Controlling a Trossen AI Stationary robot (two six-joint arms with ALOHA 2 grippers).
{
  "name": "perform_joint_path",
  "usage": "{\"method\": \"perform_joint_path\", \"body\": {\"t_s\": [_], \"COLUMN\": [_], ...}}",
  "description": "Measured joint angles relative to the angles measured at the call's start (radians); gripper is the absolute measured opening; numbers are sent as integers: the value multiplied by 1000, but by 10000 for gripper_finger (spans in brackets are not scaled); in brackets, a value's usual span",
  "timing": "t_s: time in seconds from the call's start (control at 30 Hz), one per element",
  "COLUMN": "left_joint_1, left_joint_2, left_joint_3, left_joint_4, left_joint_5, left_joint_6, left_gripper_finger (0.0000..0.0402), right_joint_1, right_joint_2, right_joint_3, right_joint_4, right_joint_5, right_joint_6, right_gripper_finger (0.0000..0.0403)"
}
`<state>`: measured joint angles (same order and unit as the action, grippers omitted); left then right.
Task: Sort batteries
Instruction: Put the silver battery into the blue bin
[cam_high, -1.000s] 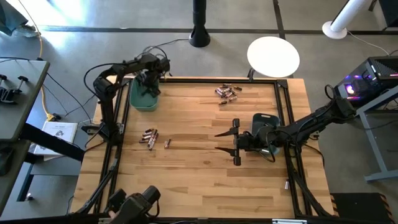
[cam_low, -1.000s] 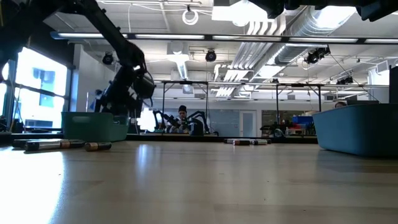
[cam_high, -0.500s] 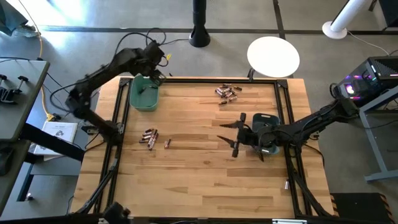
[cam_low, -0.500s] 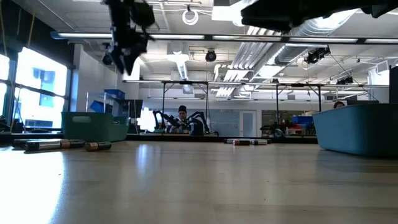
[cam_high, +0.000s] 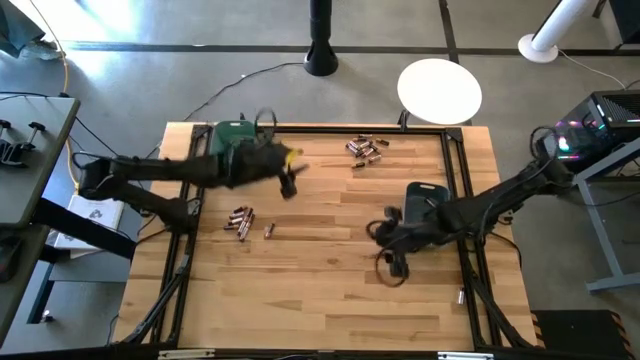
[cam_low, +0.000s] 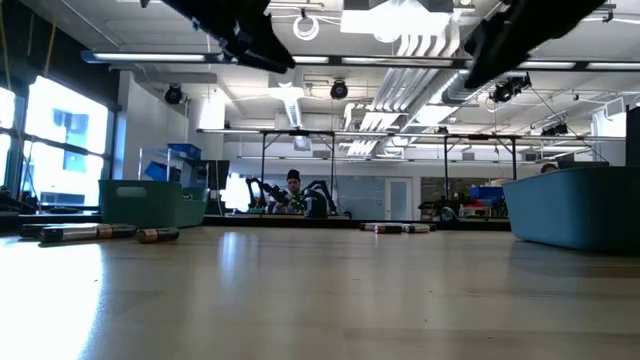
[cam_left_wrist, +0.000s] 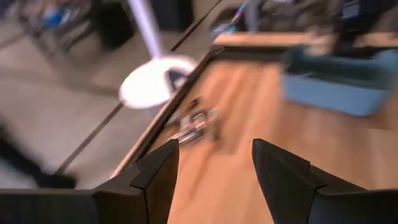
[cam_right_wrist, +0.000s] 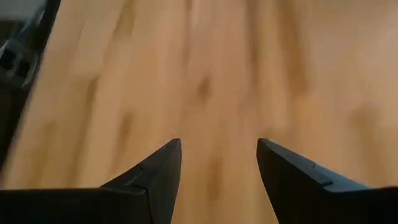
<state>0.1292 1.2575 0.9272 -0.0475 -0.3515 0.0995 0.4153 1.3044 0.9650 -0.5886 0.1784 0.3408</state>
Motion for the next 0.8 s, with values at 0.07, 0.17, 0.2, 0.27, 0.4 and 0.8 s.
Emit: {"method": "perform_joint_path", "body": {"t_s": [0.07, 0.17, 0.2, 0.27, 0.4, 0.8], "left_joint_1": [-60, -135, -155, -186, -218, -213], "left_joint_2": [2, 7, 7, 6, 6, 6], "left_joint_3": [-69, -149, -169, -193, -211, -211], "left_joint_4": [125, 274, 316, 390, 458, 509], "left_joint_5": [-2, -21, -29, -41, -45, -45], "left_joint_6": [35, 71, 80, 100, 167, 209], "left_gripper_finger": [198, 198, 198, 198, 198, 197], "right_joint_1": [29, 83, 99, 129, 185, 397], "right_joint_2": [83, 219, 262, 344, 484, 673], "right_joint_3": [63, 140, 163, 203, 249, 244], "right_joint_4": [-104, -234, -273, -339, -447, -635], "right_joint_5": [-81, -221, -274, -402, -674, -709], "right_joint_6": [90, 185, 217, 300, 454, 575], "right_gripper_finger": [204, 204, 204, 204, 204, 204]}}
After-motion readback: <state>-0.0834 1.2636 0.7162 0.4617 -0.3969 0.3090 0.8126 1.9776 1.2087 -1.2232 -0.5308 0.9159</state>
